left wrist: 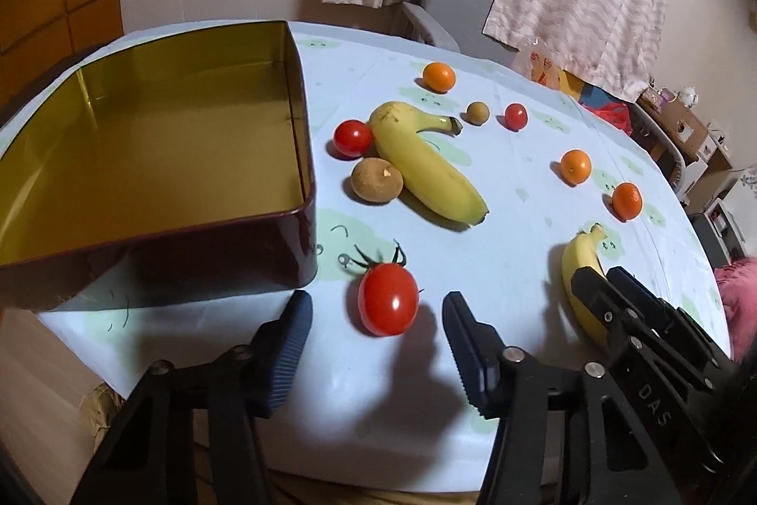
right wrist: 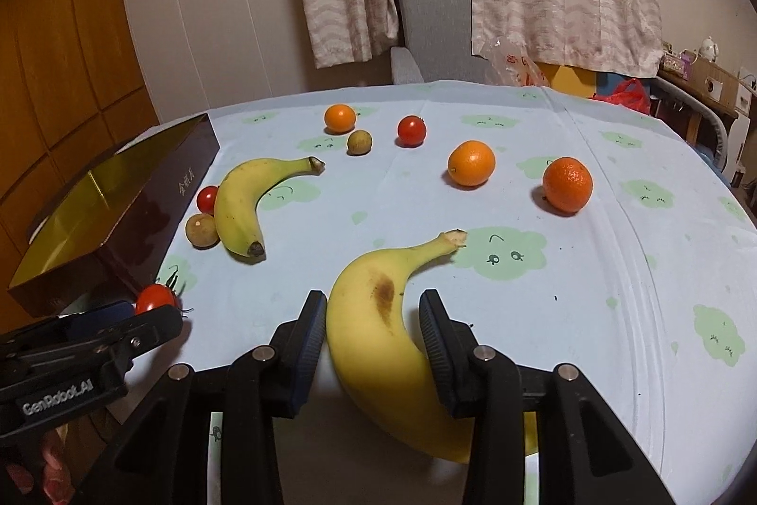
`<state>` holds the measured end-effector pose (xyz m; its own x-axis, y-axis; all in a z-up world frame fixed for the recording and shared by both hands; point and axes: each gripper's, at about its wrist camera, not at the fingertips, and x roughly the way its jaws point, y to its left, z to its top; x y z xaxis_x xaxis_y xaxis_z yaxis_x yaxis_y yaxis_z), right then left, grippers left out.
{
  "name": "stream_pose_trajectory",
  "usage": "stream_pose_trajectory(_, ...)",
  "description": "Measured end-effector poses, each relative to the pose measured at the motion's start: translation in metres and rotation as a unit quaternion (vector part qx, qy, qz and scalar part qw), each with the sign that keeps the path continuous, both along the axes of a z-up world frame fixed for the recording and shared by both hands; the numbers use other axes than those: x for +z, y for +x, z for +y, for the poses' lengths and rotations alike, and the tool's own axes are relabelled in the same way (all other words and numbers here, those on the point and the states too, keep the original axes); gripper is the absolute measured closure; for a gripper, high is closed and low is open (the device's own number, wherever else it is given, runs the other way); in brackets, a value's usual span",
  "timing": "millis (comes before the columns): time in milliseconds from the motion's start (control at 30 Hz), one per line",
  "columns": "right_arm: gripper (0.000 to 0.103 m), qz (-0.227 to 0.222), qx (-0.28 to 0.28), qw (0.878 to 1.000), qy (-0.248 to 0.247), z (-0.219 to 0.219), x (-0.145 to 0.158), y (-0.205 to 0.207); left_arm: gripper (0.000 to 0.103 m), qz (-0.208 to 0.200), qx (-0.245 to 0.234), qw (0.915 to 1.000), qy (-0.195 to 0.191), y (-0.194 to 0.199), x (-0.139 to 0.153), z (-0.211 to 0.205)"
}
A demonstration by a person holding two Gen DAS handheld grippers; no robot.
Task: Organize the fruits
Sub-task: 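Grasp the red cherry tomato with the left gripper while the right gripper lifts the banana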
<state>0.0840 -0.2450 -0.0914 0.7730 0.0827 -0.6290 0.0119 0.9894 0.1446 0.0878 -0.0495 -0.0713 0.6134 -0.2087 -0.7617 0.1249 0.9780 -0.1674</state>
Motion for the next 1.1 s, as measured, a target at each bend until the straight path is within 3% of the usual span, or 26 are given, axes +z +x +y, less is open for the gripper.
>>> stream_pose_trajectory(233, 0.062, -0.007, 0.001, 1.0, 0.007, -0.001, -0.001, -0.001, 0.055, -0.008, -0.005, 1.0, -0.002, 0.004, -0.001, -0.008)
stream_pose_trajectory(500, 0.062, -0.009, 0.001, 1.0, 0.012, -0.002, -0.001, -0.001, 0.077, -0.021, -0.012, 0.9997, 0.001, 0.006, -0.004, -0.006)
stream_pose_trajectory(867, 0.062, -0.004, 0.001, 1.0, 0.006, 0.001, 0.0, 0.0, 0.077, -0.025, -0.033, 0.9989, -0.021, -0.009, -0.004, 0.006)
stream_pose_trajectory(1100, 0.06, 0.059, 0.037, 0.998, 0.004, -0.004, 0.008, 0.011, 0.077, -0.021, -0.042, 0.9985, -0.027, -0.012, -0.005, 0.011)
